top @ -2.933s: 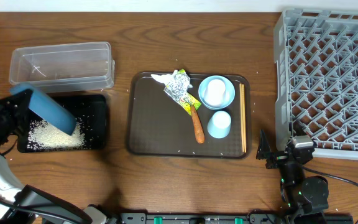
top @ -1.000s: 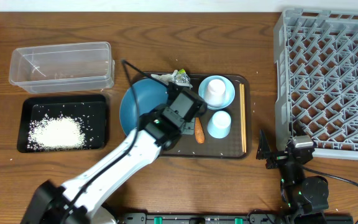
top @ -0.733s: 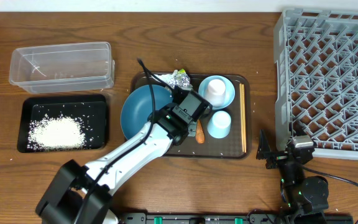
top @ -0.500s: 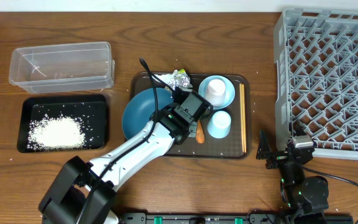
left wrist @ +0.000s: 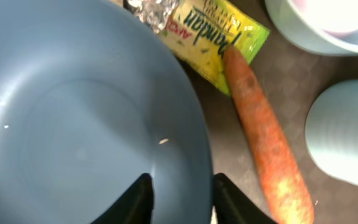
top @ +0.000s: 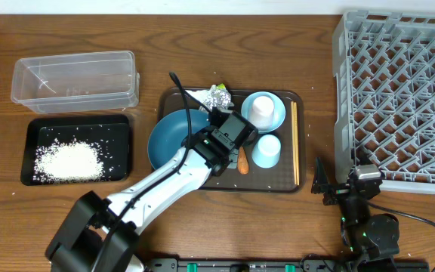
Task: Sort waste into correct bins and load items into the dishwasher rack
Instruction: 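Lower the blue bowl onto the brown tray and open the left gripper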
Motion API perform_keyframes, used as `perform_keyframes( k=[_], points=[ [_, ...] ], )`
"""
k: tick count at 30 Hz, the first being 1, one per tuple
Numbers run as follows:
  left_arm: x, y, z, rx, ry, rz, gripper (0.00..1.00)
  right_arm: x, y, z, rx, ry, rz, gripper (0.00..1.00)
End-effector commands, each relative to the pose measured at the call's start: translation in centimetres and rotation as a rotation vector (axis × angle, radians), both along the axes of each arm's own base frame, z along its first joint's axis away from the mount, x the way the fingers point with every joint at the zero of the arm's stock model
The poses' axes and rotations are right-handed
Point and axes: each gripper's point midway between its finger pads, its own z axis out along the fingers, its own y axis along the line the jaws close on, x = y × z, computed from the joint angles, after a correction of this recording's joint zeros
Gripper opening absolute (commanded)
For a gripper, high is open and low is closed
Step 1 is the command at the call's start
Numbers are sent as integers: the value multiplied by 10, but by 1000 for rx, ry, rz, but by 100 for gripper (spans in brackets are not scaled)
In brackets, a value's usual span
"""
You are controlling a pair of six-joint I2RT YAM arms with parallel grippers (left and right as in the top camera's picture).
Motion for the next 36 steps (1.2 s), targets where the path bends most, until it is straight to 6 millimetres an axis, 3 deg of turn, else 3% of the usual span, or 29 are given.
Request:
perform_keyframes(
  k=[1,6,9,14,20,29,36],
  points=[
    [5,-2,32,-48,-67,8,42,0,-4,0,-13,-2,-19,99],
    [3,0,77,-133,-162,10,63,0,-4,0,-13,-2,-19,99],
    [1,3,103,-186,-221,11,71,0,-4,0,-13,-2,-19,99],
    [-4,7,124,-239,-258,35,86,0,-4,0,-13,-2,-19,99],
    [-13,1,118,-288,-196,50,95,0,-4,0,-13,-2,-19,99],
    [-25,12,106,-234,-136,54,98,0,-4,0,-13,-2,-19,99],
    [-43,7,96,-254,-34,16,98,0,-4,0,-13,-2,-19,99]
  ],
)
